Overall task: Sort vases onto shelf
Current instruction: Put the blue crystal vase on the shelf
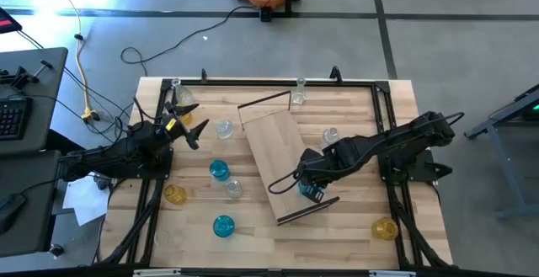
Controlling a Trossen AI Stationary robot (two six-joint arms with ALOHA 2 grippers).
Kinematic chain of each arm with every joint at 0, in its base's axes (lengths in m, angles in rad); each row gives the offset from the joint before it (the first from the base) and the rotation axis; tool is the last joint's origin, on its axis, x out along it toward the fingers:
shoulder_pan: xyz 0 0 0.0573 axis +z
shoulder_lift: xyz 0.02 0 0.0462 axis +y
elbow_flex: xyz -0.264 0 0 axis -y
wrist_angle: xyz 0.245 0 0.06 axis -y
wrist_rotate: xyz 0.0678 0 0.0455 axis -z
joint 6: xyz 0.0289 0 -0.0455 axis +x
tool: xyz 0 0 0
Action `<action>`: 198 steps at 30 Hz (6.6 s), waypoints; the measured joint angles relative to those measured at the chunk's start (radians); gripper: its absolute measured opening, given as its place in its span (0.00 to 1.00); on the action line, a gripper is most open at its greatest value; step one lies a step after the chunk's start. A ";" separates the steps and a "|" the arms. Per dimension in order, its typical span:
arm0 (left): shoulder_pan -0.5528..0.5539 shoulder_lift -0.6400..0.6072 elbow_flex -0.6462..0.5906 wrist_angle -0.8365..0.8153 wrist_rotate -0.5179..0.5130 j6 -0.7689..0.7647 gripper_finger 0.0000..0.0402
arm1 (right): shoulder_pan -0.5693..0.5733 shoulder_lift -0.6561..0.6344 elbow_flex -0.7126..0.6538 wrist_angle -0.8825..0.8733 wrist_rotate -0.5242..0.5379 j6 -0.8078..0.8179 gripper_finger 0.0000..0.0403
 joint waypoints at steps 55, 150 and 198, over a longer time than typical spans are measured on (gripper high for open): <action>-0.002 0.016 0.000 -0.009 0.233 -0.127 0.69 | -0.003 0.000 0.000 0.001 0.023 -0.004 0.03; -0.461 1.999 0.900 0.818 0.297 -0.537 0.01 | -0.001 0.000 0.000 0.019 0.017 0.056 0.03; -0.455 2.109 1.029 0.734 0.360 -0.561 0.01 | 0.092 0.000 0.000 0.071 -0.030 0.128 0.13</action>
